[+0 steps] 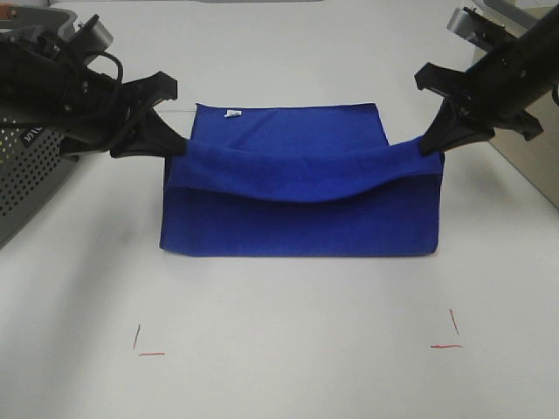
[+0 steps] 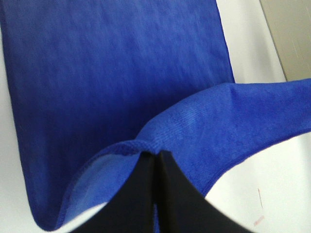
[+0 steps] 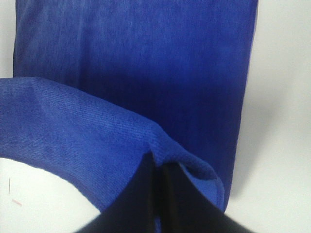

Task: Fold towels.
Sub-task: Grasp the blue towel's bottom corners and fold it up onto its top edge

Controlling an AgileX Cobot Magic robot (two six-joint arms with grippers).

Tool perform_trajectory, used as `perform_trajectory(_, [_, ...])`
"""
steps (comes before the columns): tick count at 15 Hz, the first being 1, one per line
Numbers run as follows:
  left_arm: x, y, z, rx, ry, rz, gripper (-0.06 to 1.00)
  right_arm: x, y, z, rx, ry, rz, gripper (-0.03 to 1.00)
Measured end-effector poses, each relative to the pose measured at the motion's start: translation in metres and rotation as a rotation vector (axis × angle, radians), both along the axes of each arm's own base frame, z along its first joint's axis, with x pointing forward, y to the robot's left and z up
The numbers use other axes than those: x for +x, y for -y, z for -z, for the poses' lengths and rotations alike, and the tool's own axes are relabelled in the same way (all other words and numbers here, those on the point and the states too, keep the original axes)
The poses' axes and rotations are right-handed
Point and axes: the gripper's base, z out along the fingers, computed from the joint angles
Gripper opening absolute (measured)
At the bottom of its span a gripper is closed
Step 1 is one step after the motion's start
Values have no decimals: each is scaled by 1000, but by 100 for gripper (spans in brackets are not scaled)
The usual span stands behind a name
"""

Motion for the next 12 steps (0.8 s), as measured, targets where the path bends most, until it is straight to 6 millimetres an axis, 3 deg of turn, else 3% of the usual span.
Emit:
perform_trajectory(1, [26,-6,4,0,23,-30,0,27,-1,-1,0,22,-6,0])
perform_trajectory(5, [88,-5,11,7,118,-76,0,91,-2,11,7,88,-1,0])
perform_trajectory(9, [134,-4,29,38,206,-138,0,140,-3,38,10,165,16,0])
perform_trajectory(12, [159,-4,44,83,276,-157,0,164,-2,55,6,245,53,0])
